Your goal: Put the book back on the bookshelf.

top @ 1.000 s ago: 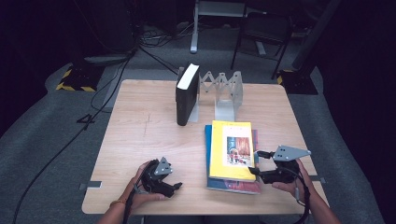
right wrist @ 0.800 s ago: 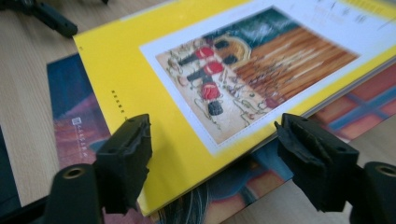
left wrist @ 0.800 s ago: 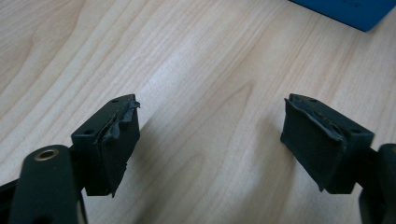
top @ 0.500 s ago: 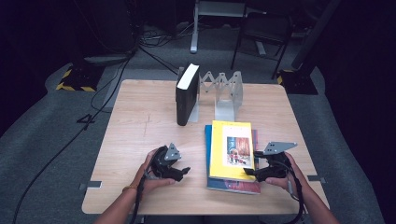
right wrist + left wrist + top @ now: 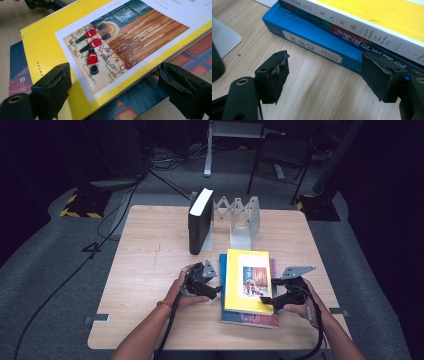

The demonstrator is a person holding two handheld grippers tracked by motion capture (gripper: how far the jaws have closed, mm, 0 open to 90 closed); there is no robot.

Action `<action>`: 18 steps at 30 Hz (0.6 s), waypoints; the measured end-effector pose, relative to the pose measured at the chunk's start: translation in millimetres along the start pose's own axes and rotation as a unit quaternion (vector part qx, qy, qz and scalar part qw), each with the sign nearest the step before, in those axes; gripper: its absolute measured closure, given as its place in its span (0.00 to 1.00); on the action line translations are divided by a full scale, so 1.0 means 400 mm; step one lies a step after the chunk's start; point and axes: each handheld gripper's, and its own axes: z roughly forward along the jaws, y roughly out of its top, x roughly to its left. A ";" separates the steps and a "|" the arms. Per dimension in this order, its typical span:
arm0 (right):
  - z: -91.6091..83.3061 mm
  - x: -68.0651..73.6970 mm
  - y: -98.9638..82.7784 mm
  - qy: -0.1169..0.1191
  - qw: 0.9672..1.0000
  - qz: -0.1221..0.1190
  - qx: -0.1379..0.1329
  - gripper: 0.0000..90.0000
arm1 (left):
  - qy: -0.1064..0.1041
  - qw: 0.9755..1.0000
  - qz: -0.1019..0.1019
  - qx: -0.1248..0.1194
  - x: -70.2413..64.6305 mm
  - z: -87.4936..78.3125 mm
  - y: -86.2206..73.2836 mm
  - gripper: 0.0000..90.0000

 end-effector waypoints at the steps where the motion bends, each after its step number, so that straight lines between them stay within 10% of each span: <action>1: 0.001 -0.001 0.002 0.002 1.000 -0.001 0.001 0.12 | 0.006 1.000 0.001 0.000 0.001 0.001 0.003 0.25; 18: 0.016 0.029 0.027 -0.013 0.999 -0.042 -0.006 0.21 | -0.003 0.999 -0.032 -0.017 0.041 0.019 -0.010 0.27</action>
